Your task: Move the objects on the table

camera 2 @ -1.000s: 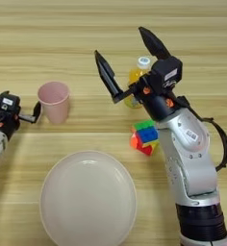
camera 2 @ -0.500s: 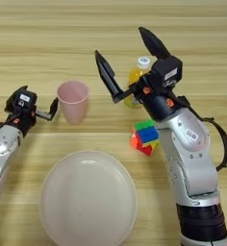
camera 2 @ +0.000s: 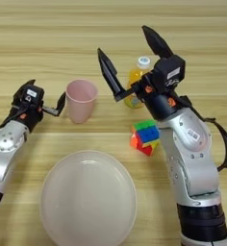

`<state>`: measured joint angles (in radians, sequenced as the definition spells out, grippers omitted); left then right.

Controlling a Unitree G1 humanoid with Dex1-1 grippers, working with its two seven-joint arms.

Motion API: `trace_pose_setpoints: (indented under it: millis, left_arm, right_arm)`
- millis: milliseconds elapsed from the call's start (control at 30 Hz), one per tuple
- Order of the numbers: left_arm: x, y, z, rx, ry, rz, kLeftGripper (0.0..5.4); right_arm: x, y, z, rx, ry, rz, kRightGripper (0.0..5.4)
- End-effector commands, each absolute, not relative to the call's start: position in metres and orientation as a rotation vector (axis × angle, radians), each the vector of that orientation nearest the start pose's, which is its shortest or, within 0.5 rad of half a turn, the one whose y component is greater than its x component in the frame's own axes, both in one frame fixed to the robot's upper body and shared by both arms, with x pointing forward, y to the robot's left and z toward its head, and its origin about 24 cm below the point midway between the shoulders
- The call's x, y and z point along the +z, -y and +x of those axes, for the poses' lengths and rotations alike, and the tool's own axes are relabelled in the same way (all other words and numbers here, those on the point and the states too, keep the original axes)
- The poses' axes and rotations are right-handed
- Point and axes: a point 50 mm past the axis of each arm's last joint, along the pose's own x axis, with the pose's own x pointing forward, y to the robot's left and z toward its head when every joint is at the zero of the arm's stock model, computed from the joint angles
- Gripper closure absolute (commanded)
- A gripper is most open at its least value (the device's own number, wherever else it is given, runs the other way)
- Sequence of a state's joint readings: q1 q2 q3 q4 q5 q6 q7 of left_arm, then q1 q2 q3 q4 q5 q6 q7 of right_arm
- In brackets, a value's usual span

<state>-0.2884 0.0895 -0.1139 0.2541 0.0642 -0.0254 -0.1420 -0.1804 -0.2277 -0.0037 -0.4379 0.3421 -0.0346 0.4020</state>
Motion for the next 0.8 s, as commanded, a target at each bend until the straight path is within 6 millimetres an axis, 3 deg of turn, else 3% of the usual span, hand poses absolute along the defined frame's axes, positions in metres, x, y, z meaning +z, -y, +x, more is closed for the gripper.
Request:
trace_pose_setpoints:
  millis: [33, 567, 800]
  left_arm:
    - [0.062, -0.111, 0.305, -0.324, 0.045, 0.199, 0.03]
    - [0.057, -0.117, 0.304, -0.302, 0.027, 0.201, 0.03]
    - [0.050, -0.134, 0.301, -0.242, -0.011, 0.205, 0.03]
  right_arm:
    - [0.194, 0.141, 0.241, 0.568, 0.660, -0.025, 0.00]
    - [0.193, 0.142, 0.241, 0.569, 0.660, -0.026, 0.00]
    - [0.193, 0.142, 0.241, 0.572, 0.661, -0.027, 0.00]
